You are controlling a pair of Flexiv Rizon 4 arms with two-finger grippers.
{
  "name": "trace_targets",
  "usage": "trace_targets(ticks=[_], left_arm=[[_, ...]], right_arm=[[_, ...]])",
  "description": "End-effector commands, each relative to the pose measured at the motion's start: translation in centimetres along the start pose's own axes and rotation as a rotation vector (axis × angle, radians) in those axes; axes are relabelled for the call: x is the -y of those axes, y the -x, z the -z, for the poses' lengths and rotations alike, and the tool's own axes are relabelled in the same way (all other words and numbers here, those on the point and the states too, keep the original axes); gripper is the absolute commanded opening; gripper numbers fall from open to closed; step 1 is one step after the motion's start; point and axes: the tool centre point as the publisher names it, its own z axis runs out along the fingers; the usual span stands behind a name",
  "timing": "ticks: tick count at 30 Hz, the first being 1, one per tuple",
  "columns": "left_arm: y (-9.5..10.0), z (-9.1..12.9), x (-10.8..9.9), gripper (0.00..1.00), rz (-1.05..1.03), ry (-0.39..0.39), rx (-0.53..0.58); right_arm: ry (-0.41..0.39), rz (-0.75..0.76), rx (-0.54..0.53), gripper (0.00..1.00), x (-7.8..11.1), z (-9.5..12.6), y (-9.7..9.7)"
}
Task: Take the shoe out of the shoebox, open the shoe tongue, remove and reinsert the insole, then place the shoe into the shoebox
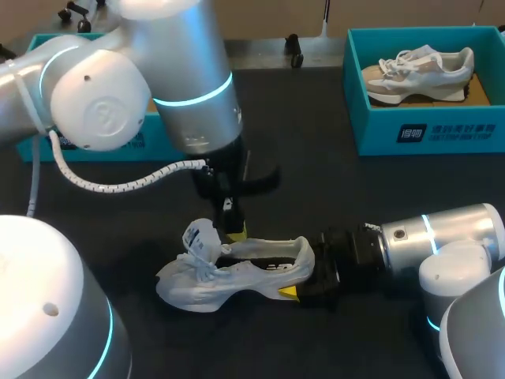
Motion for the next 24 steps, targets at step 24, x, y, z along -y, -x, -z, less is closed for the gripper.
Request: trace_targets(ticks=[24], left_arm=[[0.7, -4.7, 2.8, 0.00, 0.052, 0.009, 0.042]], right_arm=[[-0.006, 0.000, 0.000, 0.00, -0.1, -0.2, 0.0]])
